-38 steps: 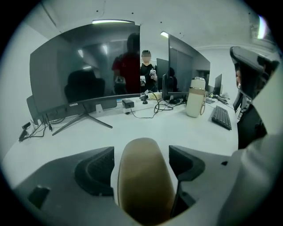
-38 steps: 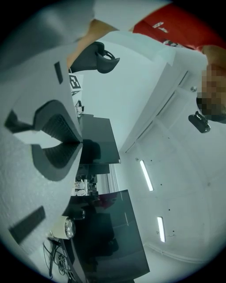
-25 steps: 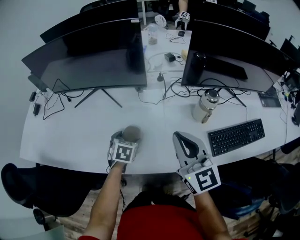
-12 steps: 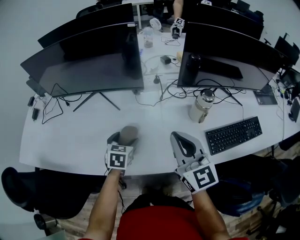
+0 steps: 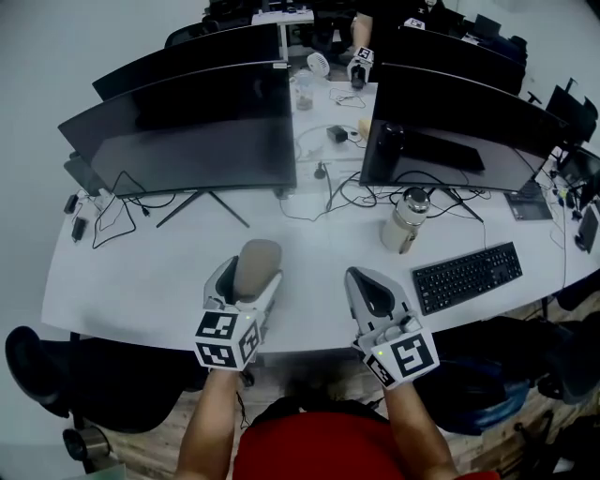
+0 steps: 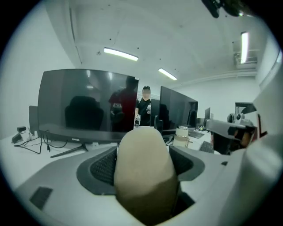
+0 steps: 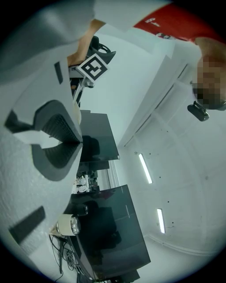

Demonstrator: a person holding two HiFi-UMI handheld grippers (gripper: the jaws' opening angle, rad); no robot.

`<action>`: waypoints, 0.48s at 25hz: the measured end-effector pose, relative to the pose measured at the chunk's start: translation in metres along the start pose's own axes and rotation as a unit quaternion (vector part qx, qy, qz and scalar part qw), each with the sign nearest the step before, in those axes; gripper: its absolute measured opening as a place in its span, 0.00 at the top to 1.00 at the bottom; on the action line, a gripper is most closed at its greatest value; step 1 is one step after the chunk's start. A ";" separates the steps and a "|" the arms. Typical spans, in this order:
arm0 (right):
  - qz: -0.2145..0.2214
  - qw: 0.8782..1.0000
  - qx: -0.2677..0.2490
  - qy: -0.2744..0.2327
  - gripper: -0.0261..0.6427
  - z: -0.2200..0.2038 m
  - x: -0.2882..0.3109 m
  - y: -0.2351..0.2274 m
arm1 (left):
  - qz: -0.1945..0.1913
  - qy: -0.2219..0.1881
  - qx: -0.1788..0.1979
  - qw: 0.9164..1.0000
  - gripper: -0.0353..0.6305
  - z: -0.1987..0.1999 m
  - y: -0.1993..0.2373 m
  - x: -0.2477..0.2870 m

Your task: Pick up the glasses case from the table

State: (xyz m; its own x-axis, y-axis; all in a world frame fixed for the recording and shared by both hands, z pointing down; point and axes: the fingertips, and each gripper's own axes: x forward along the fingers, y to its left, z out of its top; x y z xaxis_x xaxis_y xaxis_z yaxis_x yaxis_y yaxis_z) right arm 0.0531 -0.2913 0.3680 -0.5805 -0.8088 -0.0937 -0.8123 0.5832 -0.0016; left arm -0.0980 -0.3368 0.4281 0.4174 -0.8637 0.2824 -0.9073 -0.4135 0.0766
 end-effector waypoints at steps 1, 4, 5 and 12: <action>0.000 1.000 0.000 -0.003 0.96 0.003 0.000 0.001 | -0.002 -0.017 0.003 1.000 0.40 0.011 -0.003 -0.005; 0.002 1.000 -0.001 -0.013 0.96 0.012 -0.003 0.005 | -0.005 -0.061 0.014 0.998 0.40 0.038 -0.013 -0.021; 0.002 1.000 -0.001 -0.017 0.96 0.014 -0.004 0.006 | -0.005 -0.074 0.018 0.997 0.40 0.046 -0.015 -0.026; -0.002 0.999 -0.006 -0.037 0.96 0.033 -0.015 0.009 | 0.002 -0.138 0.038 0.990 0.40 0.083 -0.022 -0.057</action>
State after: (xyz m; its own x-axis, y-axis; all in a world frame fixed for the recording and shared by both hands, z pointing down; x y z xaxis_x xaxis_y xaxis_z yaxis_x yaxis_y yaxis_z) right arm 0.0570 -0.2714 0.3370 -0.5716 -0.8035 -0.1665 -0.8158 0.5783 0.0096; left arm -0.0974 -0.3027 0.3306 0.4217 -0.9067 0.0103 -0.9067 -0.4217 0.0006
